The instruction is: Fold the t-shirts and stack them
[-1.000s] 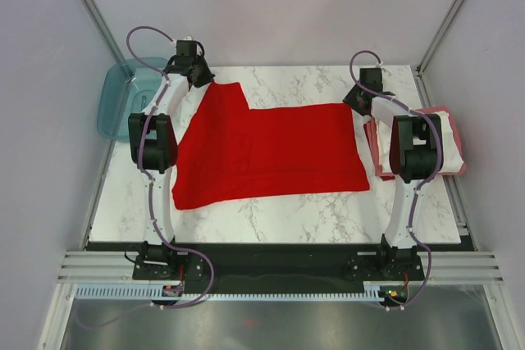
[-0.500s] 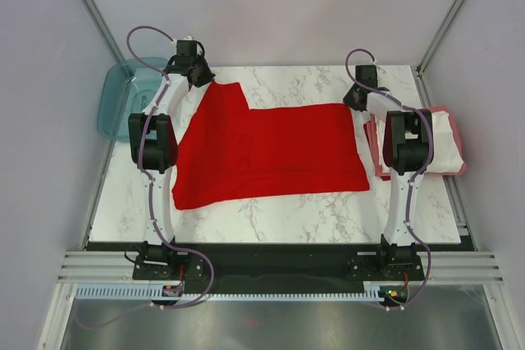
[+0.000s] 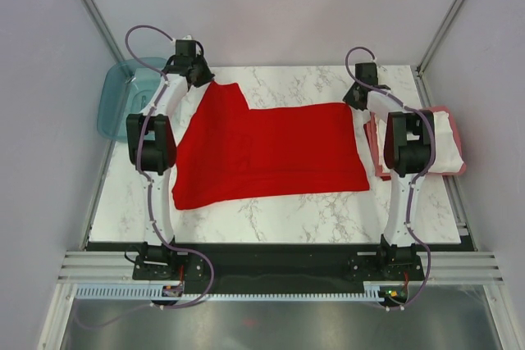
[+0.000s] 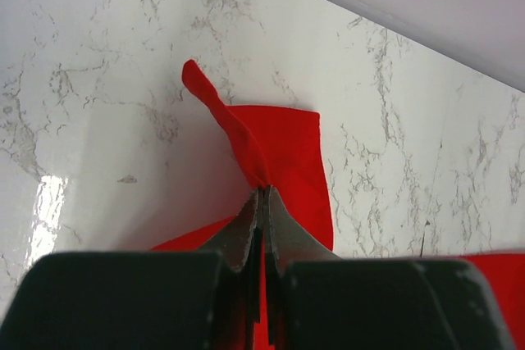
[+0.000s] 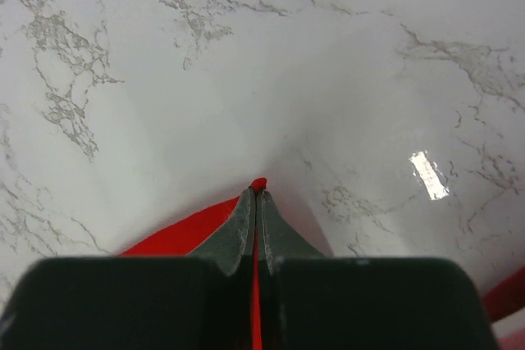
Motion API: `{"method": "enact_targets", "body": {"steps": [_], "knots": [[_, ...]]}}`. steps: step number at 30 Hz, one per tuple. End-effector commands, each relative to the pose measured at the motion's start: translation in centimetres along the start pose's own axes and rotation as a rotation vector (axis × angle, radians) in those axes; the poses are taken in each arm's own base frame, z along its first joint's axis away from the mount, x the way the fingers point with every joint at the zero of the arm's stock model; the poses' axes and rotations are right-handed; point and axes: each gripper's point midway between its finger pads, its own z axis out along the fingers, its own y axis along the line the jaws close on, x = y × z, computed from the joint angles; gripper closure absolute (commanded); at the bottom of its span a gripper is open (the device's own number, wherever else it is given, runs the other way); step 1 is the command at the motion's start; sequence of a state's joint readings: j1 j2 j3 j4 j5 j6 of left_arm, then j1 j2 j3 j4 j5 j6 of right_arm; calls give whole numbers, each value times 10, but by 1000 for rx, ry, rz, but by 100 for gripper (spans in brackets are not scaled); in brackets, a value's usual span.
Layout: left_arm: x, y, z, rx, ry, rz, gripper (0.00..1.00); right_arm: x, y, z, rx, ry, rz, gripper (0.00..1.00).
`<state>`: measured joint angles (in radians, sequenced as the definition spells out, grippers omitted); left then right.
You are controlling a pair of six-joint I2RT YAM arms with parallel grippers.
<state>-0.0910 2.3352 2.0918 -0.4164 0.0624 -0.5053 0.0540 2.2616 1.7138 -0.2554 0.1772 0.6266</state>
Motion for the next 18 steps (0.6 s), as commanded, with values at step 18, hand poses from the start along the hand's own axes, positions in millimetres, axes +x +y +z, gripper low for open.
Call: {"method": "enact_targets", "body": {"steps": [18], "knots": [[-9,-17,-89,95,-76,68,98,-21,-2,-70,-67,-32,39,100]]}}
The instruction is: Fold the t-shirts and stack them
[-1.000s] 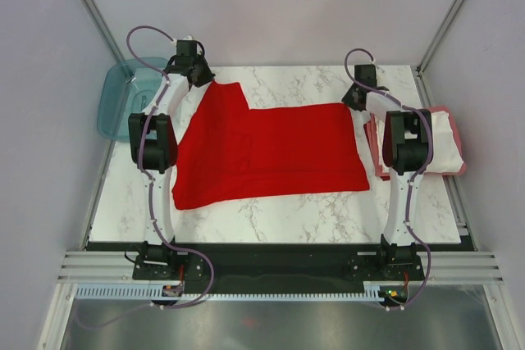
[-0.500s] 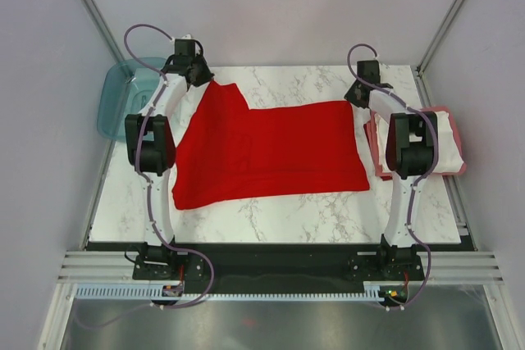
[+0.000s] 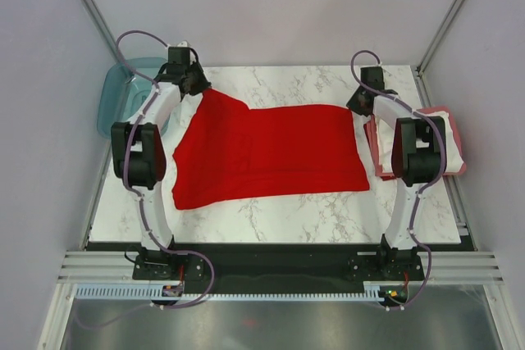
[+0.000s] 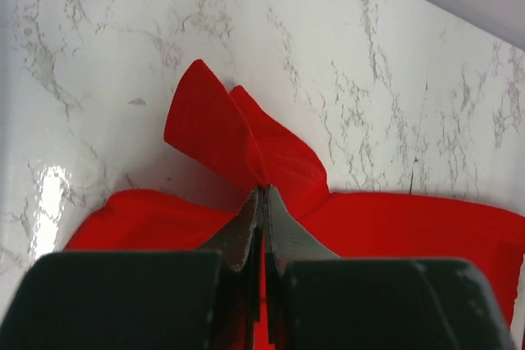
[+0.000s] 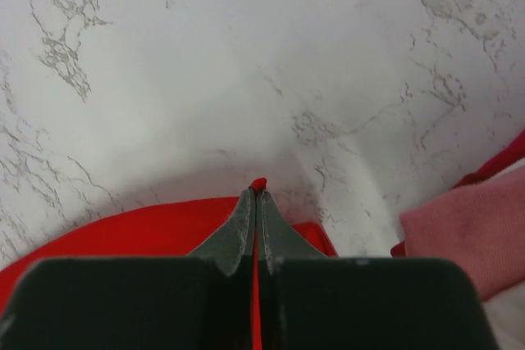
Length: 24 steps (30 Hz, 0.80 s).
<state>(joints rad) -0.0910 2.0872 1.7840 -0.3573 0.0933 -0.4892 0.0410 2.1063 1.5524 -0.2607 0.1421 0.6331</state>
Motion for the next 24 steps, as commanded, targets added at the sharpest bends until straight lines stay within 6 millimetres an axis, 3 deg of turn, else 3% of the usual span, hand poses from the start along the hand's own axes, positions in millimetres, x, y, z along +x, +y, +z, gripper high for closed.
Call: {"method": "enact_targets", "body": {"steps": [1,9,15,24], "knots": [[-23,-17,-35,67,-89,55,98,-20,7,-33,-45,-47,24,100],[-14,-14,-86,71,-133,69,98,-8,-5,-63,-51,-41,10,100],[11,-2,-111,59,-124,59,98,-2,-17,-89,-42,-55,-6,100],[53,20,-145,13,-126,15,98,16,-39,-110,-7,-41,-25,100]]}}
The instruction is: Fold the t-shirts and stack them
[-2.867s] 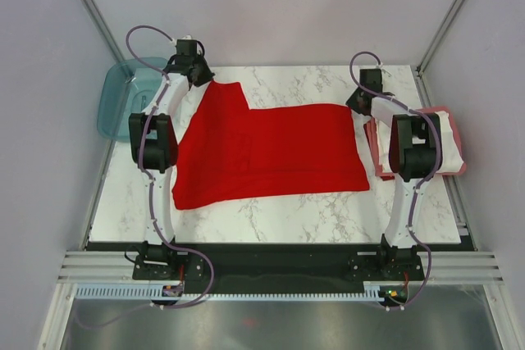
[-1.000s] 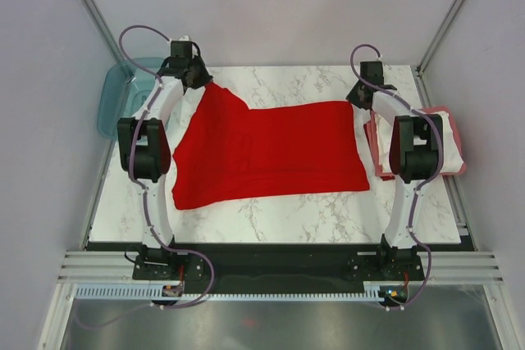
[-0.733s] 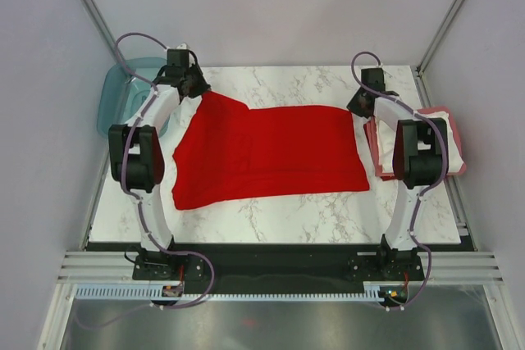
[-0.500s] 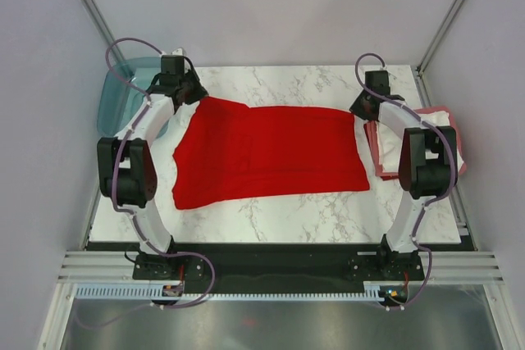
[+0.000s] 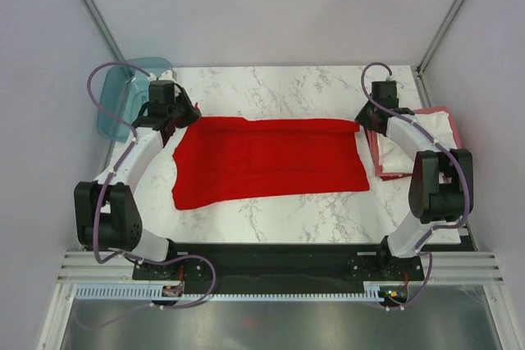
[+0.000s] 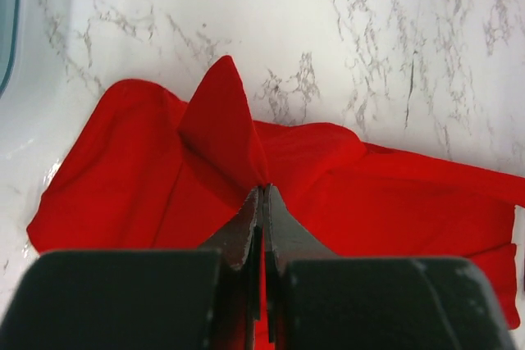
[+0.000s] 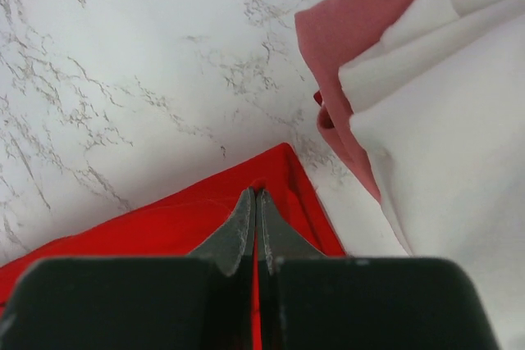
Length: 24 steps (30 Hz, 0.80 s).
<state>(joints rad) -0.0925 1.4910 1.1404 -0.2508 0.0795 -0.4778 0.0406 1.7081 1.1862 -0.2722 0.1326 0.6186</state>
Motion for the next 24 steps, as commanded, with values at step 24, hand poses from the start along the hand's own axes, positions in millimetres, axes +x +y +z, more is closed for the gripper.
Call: {"method": "enact_targets", "body": {"steps": [24], "knots": [[48,12,-83,-50,-157,-34,98,28,-45,-35,76,-23,-40,100]]}}
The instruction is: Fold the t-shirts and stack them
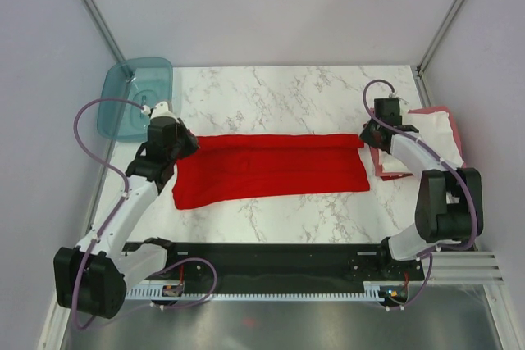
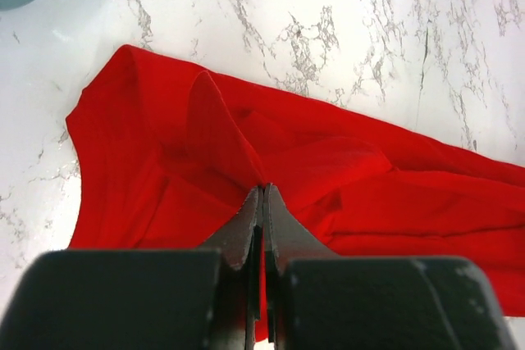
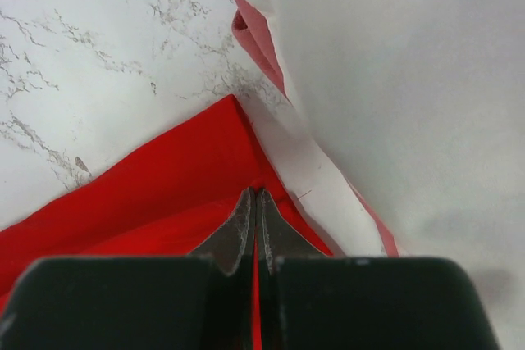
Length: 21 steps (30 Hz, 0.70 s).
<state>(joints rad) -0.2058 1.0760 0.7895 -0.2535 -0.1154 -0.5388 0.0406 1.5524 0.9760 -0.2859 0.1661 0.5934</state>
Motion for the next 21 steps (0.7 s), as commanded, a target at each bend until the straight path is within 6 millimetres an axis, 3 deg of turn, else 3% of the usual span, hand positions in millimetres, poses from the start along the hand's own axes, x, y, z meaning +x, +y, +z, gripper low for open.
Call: {"method": "enact_targets", "body": {"steps": [1,7,10,12,13,14,16,17,21], "knots": [[-6,-1,-12,7,-54,-40,98,-13,-6,-10,13,-64,1,100],[8,-2,-26,21,-36,-25,98,-7,-14,-14,34,-67,9,99],[26,6,-31,11,-7,-26,98,-1,-21,-16,50,-71,21,92],[31,9,-39,19,-18,-39,96,0,-27,-20,64,-88,43,81],[39,14,-40,12,-5,-42,89,5,-32,-20,72,-86,52,69],[40,15,-47,23,-18,-48,70,4,-30,-22,60,-102,65,55],[49,22,-50,16,-20,-52,55,5,-35,-29,56,-129,82,49],[51,24,-53,13,-27,-62,45,1,-33,-32,40,-151,92,41],[53,19,-65,78,-52,-90,35,-9,-20,-50,-25,-206,67,37]]}}
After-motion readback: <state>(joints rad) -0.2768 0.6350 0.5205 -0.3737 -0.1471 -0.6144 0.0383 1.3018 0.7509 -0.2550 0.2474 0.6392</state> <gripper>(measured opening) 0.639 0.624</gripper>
